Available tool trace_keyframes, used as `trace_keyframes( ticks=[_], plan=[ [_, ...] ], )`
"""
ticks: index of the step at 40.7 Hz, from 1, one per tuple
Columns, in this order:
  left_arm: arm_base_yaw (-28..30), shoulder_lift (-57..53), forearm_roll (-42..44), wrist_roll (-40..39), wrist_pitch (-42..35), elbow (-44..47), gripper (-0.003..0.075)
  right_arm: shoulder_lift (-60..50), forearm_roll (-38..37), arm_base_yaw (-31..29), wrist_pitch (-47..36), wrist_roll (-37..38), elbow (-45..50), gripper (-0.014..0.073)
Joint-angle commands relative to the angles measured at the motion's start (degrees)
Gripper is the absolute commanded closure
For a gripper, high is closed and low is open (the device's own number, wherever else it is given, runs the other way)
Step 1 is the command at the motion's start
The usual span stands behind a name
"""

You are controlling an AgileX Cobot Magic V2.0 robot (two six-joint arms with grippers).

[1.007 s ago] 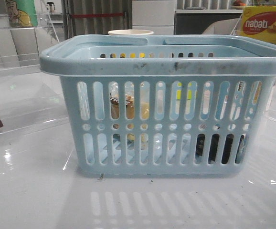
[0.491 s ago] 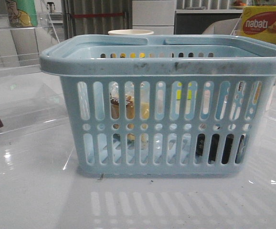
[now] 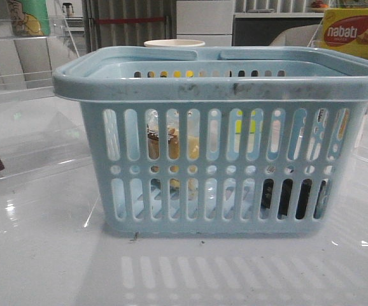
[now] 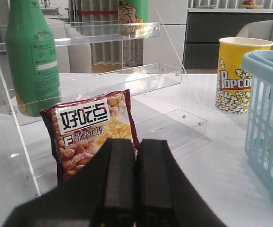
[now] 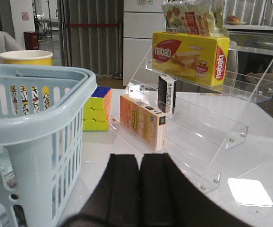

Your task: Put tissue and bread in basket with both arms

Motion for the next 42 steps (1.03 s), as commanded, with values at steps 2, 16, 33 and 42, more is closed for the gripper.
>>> trace_keyframes(
  ticks=[2,16,33,42],
  plan=[
    [-0.09,-0.98,0.00,-0.68,-5.28,0.34,0.0627,-1.09,-1.93,-0.32,-6.14,1.50,-0.35,0.0535],
    [-0.09,-0.98,0.00,-0.68,-5.28,0.34,0.0627,-1.09,-1.22,-0.32,-5.98,1.13,-0.35,0.0535],
    [-0.09,-0.98,0.00,-0.68,-5.28,0.34,0.0627,-1.09,-1.22,-0.32,-5.85,1.13,-0.35,0.0535],
    [-0.09,-0.98,0.00,-0.68,-5.28,0.34,0.0627,-1.09,-1.22,-0.32,-5.85,1.13,-0.35,0.0535]
  ],
)
